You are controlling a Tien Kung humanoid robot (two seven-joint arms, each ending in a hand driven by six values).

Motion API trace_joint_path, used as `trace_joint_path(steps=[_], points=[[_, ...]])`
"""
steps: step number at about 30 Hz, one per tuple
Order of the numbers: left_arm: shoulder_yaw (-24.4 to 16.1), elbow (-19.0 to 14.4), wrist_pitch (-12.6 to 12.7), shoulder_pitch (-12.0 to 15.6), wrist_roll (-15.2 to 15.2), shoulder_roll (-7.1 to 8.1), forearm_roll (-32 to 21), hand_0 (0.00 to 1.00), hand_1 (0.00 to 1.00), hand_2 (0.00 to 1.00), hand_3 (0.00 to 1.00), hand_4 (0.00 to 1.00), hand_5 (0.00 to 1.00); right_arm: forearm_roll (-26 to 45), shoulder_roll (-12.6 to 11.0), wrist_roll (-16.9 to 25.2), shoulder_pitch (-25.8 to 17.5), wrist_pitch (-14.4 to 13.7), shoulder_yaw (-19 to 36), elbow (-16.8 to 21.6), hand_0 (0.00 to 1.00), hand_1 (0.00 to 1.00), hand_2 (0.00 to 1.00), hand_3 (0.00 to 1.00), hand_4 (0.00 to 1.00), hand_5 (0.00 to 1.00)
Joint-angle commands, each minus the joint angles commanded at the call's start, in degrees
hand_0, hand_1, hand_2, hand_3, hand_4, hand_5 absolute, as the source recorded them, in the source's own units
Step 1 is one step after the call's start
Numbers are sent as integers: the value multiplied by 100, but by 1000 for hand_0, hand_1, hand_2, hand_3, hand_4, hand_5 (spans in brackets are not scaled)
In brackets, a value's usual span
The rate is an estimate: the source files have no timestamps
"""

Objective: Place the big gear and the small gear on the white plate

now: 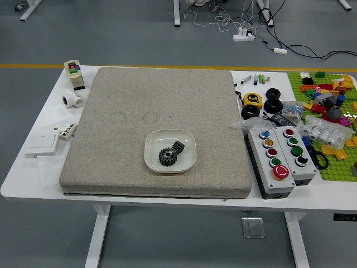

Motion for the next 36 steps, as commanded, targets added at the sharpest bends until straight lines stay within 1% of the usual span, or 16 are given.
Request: trace_joint_path(steps=[16, 36], points=[[-12, -1, -8, -85, -4, 6, 5, 724, 895, 928, 843, 987, 874, 15, 6, 9, 52, 9, 25, -8, 653, 697, 773, 618, 797, 706], [-16, -2, -8, -49, -8, 16, 4, 724, 896, 928, 843, 987, 874, 28, -2, 9, 15, 7, -5, -5, 653, 697, 773, 618, 797, 707]])
